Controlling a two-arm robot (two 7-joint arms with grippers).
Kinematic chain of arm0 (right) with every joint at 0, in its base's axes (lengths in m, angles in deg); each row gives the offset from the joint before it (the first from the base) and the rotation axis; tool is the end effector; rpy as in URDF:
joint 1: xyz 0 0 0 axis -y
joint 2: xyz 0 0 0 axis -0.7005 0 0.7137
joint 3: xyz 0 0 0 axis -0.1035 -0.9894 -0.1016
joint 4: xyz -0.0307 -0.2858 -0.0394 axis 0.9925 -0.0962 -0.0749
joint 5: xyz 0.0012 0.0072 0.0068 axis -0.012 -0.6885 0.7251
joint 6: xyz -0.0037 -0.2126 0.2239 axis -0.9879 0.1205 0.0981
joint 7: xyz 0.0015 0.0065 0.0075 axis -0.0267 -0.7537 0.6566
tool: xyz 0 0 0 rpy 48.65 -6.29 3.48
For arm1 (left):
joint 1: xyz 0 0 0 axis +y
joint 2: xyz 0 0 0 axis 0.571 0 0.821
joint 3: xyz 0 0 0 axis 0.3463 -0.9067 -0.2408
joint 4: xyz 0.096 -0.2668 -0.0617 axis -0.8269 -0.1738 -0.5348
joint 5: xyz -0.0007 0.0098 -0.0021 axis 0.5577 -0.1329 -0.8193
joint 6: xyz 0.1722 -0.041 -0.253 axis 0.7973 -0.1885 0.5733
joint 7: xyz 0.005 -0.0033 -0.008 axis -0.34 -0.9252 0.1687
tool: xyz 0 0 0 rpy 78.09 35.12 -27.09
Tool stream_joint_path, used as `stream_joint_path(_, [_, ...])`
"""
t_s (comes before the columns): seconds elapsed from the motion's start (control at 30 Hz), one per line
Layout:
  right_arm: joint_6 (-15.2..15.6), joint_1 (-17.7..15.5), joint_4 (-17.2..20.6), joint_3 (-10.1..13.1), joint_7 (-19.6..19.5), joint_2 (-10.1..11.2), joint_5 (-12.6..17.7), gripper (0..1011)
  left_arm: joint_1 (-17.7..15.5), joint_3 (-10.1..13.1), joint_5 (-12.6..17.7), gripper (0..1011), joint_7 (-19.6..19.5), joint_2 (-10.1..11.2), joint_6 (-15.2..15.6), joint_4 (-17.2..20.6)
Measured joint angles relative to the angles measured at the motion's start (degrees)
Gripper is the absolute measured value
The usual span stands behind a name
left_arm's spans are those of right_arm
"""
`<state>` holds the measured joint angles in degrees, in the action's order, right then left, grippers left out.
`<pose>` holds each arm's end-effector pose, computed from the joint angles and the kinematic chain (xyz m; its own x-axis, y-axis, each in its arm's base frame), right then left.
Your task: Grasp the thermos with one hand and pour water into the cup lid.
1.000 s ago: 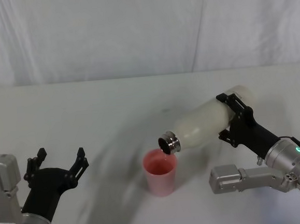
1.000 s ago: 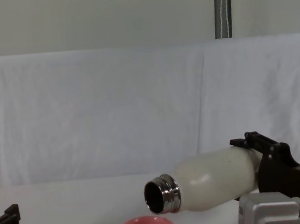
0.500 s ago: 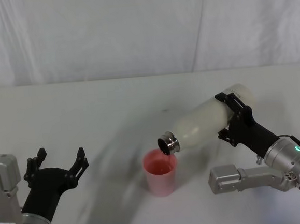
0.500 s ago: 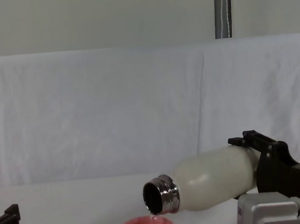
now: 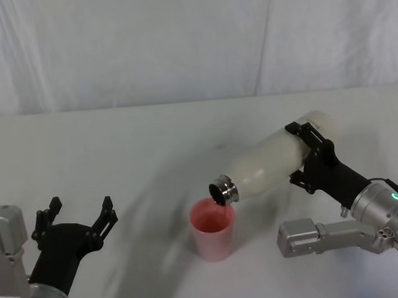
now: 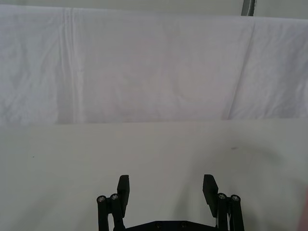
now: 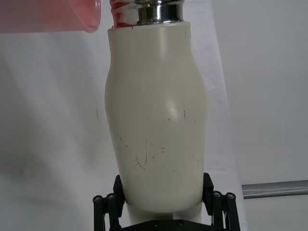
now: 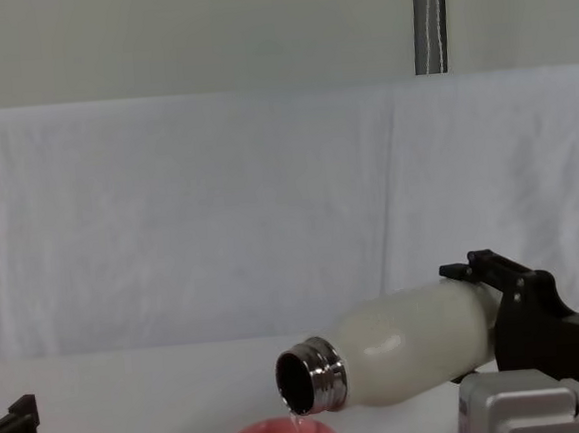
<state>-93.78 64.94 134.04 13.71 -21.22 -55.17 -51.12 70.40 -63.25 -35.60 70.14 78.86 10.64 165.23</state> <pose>0.3806 0.0121 -0.2819 0.0392 -0.0835 0.9957 0.8196 0.5727 0.0158 0.2530 0.0375 -0.2854 0.1247 0.9917 -0.0326 -0.9921 0.1241 -0.0175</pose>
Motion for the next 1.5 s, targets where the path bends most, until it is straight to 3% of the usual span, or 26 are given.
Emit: stream_joint_path(1.5, [-0.41,0.35,0.08,-0.59,-0.11,0.35,-0.24,959,0.00,0.00,0.00,1001,0.00,0.00,0.00,0.00])
